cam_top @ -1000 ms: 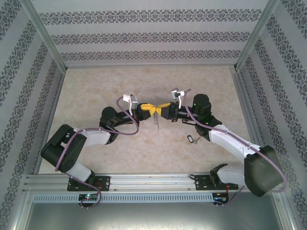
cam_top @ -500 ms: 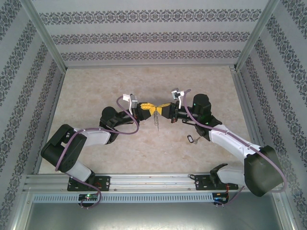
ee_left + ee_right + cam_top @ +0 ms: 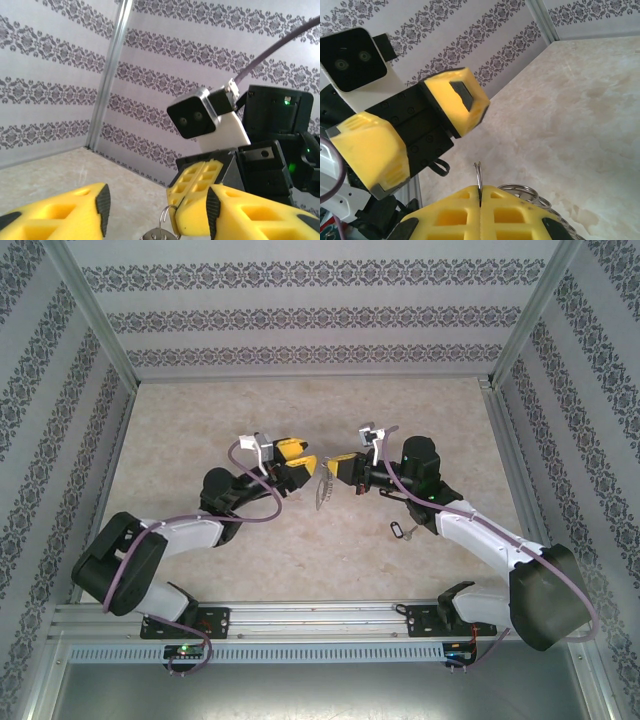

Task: Put the keys on the keyring

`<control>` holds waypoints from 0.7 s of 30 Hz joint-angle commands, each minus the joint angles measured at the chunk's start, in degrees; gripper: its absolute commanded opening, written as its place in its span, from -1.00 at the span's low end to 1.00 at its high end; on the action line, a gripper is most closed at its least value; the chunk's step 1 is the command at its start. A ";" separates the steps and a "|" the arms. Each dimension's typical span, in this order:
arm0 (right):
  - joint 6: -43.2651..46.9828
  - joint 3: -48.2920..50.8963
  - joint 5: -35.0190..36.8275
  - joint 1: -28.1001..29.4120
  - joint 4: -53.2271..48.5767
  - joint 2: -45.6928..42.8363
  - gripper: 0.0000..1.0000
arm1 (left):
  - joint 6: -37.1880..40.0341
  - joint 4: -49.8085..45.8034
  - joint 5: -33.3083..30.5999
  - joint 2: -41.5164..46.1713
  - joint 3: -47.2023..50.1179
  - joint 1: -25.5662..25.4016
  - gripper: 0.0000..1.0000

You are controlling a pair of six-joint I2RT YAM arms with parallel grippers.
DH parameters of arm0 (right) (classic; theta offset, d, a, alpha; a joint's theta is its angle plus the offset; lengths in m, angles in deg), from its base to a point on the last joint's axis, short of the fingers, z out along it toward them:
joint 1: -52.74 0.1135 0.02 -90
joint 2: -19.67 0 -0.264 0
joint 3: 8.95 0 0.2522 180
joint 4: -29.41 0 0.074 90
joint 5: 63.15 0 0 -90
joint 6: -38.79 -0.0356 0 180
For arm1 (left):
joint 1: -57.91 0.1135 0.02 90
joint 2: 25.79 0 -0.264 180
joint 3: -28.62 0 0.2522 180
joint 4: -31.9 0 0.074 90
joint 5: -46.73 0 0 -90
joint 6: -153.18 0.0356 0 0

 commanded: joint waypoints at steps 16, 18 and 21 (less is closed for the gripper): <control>-3.07 1.87 5.41 -0.93 12.98 -3.01 -1.00 | 3.35 -23.11 -5.06 12.54 -3.04 -0.45 0.33; -3.95 2.67 6.15 -1.06 14.13 -3.84 -1.00 | 2.52 -24.49 -5.11 13.49 -3.43 -0.47 0.33; -5.73 3.32 6.72 -1.00 17.42 -4.77 -1.00 | 0.82 -27.88 -2.14 13.15 -5.73 -0.51 0.32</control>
